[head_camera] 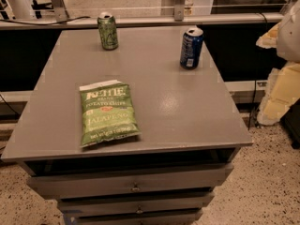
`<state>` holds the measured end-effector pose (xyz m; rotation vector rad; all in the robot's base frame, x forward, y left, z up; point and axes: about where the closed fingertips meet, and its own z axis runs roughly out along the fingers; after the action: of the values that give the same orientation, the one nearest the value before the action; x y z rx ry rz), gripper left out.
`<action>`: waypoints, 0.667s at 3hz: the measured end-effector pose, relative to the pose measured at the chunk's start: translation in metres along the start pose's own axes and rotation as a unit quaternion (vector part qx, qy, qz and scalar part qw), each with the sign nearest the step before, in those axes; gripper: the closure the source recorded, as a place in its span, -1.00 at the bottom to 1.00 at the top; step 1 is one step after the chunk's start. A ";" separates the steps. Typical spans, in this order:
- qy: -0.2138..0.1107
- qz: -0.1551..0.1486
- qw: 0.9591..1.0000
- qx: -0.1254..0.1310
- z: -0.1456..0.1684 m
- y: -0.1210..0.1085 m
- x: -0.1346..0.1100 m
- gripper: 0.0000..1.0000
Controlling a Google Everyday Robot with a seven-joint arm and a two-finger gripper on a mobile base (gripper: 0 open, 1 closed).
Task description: Pick green can
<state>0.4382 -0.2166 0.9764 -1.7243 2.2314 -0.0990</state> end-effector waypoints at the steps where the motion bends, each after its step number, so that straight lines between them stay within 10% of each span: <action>1: 0.000 0.000 1.000 0.000 0.000 0.000 0.000 -1.00; 2: -0.021 0.006 1.000 0.000 0.005 -0.001 -0.003 -1.00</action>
Offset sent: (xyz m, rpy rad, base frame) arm 0.0068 0.0066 -0.0140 0.1047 -0.0014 -0.0035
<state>0.4409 -0.2133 0.9729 -1.6966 2.2124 -0.0603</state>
